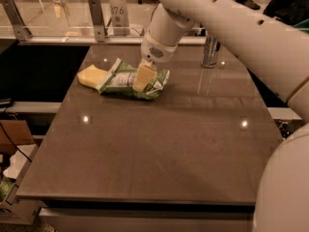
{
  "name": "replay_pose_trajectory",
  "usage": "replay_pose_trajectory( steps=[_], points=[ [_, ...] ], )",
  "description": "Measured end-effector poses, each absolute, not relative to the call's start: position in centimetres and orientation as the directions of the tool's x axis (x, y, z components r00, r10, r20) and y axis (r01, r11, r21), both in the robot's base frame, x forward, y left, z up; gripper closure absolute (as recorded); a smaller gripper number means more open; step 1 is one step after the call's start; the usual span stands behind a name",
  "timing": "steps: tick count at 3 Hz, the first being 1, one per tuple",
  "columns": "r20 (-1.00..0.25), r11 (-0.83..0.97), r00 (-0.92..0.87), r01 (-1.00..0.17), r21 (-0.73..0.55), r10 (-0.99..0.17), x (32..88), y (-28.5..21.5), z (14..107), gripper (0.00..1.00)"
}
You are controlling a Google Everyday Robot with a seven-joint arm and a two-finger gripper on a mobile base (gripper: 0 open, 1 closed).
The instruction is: Move green jalapeno chip bag near sponge
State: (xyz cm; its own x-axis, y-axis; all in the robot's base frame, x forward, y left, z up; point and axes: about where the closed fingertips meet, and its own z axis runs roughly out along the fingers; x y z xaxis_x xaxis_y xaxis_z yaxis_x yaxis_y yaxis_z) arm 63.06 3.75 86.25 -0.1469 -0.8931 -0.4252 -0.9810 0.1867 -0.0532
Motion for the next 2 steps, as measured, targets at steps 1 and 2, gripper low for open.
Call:
replay_pose_trajectory(
  steps=[1,2],
  points=[
    [-0.424,0.184,-0.146,-0.982,-0.051,-0.894,63.05,3.89,86.10,0.00],
    [-0.424,0.184,-0.146,-0.982,-0.051,-0.894,63.05,3.89,86.09,0.00]
  ],
)
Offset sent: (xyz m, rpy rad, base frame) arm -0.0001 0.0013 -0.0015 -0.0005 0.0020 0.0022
